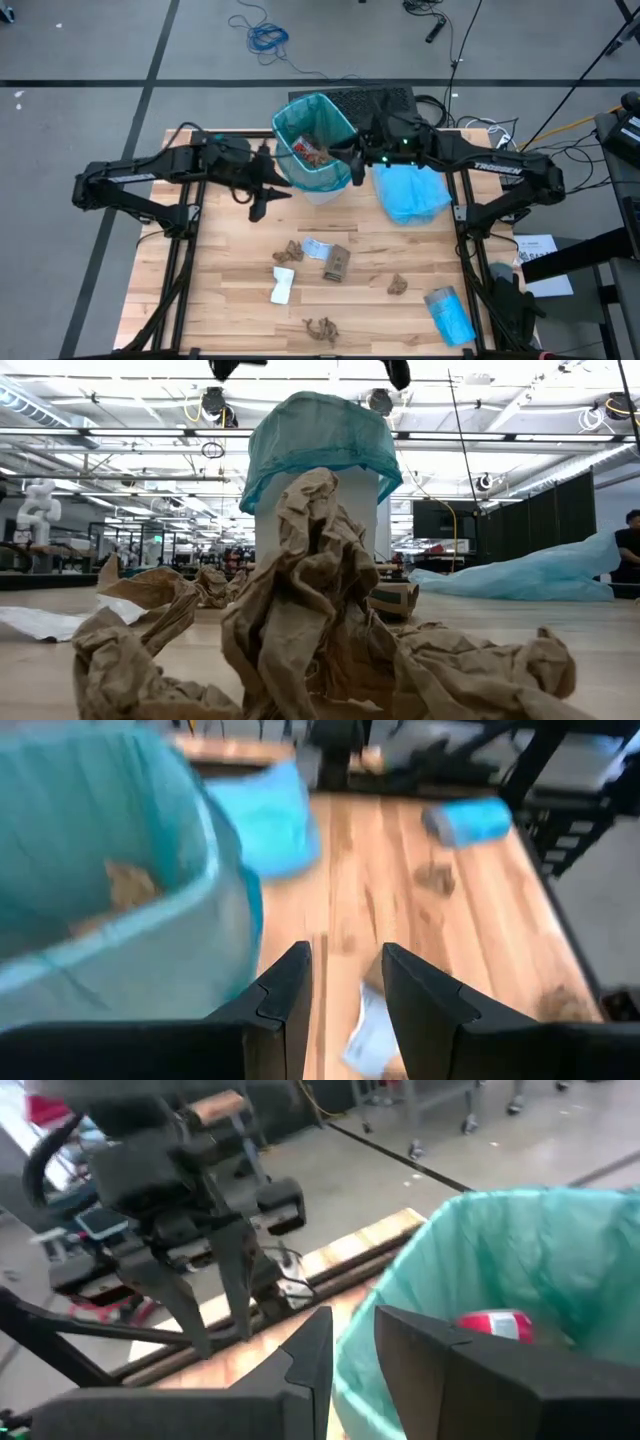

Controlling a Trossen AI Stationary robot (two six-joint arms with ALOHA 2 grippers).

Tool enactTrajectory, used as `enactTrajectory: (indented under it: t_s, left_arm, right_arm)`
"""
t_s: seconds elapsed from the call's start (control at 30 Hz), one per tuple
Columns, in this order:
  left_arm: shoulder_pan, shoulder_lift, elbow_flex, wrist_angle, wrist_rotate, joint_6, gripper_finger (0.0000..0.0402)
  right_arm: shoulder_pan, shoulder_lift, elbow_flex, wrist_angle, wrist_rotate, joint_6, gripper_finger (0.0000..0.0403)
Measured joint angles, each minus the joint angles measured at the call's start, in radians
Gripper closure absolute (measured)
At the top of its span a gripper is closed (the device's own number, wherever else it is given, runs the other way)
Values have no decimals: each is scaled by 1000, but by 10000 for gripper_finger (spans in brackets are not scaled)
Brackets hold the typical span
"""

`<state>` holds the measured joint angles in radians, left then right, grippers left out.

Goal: Place trash/remove bag and relplace
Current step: Put the brown paper into the blue trash bag inside the white trash bin

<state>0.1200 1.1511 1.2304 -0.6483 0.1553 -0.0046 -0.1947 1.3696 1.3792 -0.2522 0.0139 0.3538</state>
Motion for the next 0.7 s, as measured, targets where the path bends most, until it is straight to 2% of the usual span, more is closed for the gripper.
enactTrajectory:
  t_s: [0.23, 0.7]
  left_arm:
    - [-21, 39, -128, 3, 26, -84, 281]
    - [-151, 165, -313, 70, 11, -229, 281]
  right_arm:
    - [47, -39, 0, -93, 96, 0, 332]
    - [53, -48, 0, -100, 100, 0, 332]
